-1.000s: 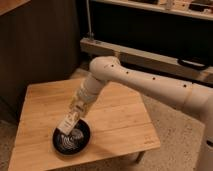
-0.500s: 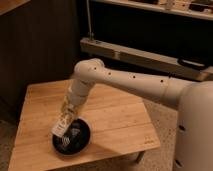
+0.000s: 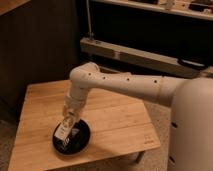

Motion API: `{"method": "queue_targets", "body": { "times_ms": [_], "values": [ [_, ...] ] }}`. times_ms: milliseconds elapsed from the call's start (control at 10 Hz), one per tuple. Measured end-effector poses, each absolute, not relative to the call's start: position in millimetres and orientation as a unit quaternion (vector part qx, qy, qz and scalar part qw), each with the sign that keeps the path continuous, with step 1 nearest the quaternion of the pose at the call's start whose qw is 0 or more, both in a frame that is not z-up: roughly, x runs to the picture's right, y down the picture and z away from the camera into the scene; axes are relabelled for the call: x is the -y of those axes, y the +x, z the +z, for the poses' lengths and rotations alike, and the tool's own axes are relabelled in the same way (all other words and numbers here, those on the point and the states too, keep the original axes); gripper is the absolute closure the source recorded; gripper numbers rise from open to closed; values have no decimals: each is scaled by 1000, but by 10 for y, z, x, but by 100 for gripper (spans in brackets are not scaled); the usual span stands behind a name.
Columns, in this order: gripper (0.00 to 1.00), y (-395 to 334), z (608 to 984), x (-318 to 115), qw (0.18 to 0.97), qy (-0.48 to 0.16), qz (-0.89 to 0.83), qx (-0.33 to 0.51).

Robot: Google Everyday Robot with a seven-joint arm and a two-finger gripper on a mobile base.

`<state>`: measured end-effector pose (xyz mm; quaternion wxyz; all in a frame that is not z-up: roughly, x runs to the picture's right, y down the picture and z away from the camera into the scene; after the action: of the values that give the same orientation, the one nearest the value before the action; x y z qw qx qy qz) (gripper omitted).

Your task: Place the bottle in the ceramic bowl

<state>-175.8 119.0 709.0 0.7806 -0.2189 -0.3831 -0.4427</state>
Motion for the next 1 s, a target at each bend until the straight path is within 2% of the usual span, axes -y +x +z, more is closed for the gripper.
{"method": "queue_targets", "body": {
  "times_ms": [200, 300, 800, 1000],
  "values": [
    [99, -1705, 7185, -1215, 784, -228, -436, 378],
    [95, -1717, 7198, -1227, 783, -232, -435, 379],
    [43, -1760, 7203, -1198, 785, -234, -424, 387],
    [26, -1821, 7229, -1187, 784, -230, -423, 390]
  ]
}}
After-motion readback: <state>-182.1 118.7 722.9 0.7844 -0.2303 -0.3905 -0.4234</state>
